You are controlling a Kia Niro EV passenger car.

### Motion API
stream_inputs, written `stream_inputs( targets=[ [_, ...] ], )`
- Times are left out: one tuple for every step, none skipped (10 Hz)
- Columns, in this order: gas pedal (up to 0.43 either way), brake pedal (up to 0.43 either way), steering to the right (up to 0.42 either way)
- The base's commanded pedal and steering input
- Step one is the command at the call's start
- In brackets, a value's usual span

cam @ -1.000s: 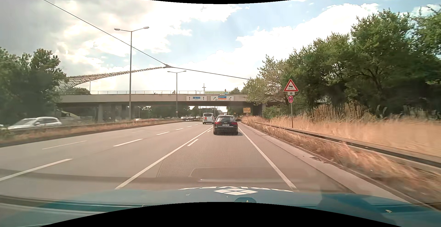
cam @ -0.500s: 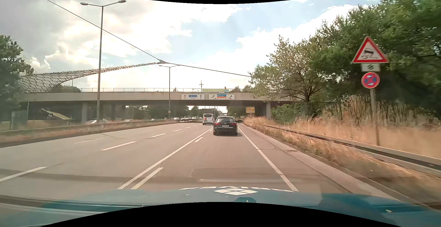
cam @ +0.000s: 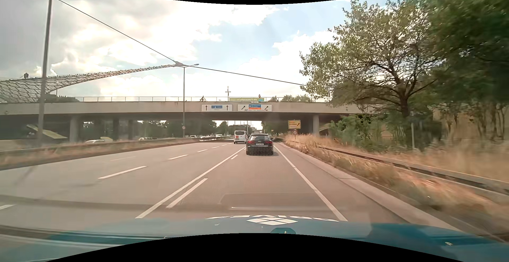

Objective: Follow the waypoints while adhering to traffic rules and regulations

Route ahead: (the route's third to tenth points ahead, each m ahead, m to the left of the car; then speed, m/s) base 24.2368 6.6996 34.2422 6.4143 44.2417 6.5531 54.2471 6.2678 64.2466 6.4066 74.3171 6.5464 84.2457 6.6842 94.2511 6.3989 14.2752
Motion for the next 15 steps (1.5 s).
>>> stream_inputs(
  targets=[
    [0.197, 0.0, -0.002],
    [0.197, 0.0, -0.001],
    [0.197, 0.0, 0.0],
    [0.209, 0.0, -0.001],
    [0.22, 0.0, -0.002],
    [0.22, 0.0, -0.003],
    [0.228, 0.0, -0.003],
    [0.24, 0.0, -0.003],
    [0.24, 0.0, -0.003],
    [0.24, 0.0, -0.003],
    [0.24, 0.0, -0.003],
    [0.24, 0.0, -0.003],
    [0.24, 0.0, -0.003],
    [0.24, 0.0, -0.003],
    [0.24, 0.0, -0.003]
  ],
)
